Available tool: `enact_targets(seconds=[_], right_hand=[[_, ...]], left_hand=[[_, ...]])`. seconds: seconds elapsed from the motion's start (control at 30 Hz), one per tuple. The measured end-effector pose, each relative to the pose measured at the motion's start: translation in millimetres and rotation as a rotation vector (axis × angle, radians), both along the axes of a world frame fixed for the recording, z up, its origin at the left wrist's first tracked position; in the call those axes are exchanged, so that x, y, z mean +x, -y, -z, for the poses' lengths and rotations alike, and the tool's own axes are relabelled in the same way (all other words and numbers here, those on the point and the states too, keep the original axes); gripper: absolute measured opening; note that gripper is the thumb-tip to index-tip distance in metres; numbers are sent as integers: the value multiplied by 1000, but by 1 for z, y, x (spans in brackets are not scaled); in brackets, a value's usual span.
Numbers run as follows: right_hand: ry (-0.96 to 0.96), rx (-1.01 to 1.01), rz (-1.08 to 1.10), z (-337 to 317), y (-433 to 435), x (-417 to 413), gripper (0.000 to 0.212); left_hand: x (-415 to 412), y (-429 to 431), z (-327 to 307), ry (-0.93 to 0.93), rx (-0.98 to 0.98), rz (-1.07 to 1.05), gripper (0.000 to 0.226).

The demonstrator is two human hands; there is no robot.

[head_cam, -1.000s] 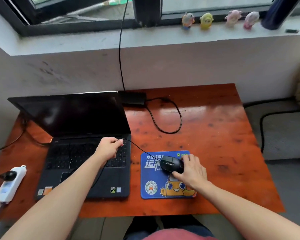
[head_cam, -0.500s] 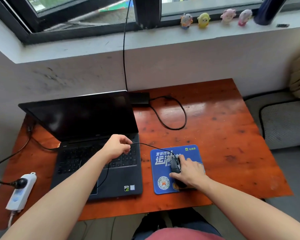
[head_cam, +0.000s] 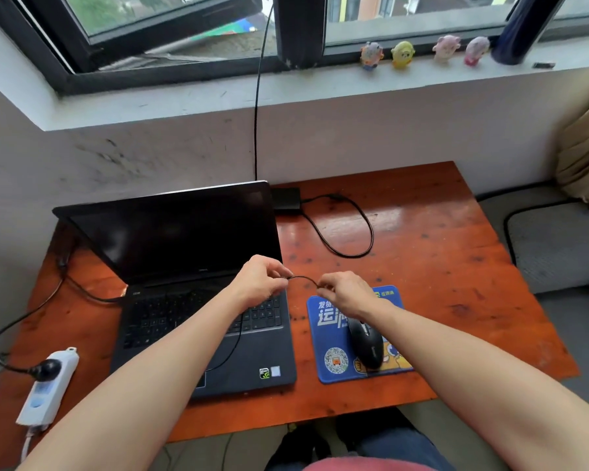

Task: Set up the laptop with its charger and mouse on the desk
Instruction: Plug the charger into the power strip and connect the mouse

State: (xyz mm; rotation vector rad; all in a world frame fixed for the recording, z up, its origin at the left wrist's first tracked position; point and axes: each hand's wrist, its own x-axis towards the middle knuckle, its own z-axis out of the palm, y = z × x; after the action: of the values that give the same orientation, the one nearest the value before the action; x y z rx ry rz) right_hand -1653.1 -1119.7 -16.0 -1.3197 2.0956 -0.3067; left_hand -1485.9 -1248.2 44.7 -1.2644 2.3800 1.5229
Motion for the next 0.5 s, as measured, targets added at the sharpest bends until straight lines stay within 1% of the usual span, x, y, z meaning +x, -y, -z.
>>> enact_targets(seconds=[0.07,0.13,0.2,0.27,0.33,0.37,0.4,0.43,0.47,0.5], right_hand=[[30,-84,157,3,-1,-8,18],[4,-107,327,7,2,-26,20],[30,-89,535,15,4,-52,22],[79,-22,663,21,2,-80,22],[-23,108,609,18,-3,-95,16],[-120,157,522,13,-2,-99,21],[-224,172,410,8,0,-99,34],[-290,116,299,0,6,-98,47],[-305,9,194,-9,14,-94,57],[-275,-91,77,-18,24,-89,61]], left_hand=[[6,1,3,28,26,27,9],[17,6,9,102,56,39,9],[33,13,15,200,75,19,15],[47,18,19,267,100,-18,18],[53,21,19,276,141,-51,18],[50,23,16,275,129,-55,18],[44,25,12,275,93,-44,19],[34,26,5,269,45,-26,19],[22,27,-3,254,-1,-2,18],[10,27,-12,236,-38,24,18]])
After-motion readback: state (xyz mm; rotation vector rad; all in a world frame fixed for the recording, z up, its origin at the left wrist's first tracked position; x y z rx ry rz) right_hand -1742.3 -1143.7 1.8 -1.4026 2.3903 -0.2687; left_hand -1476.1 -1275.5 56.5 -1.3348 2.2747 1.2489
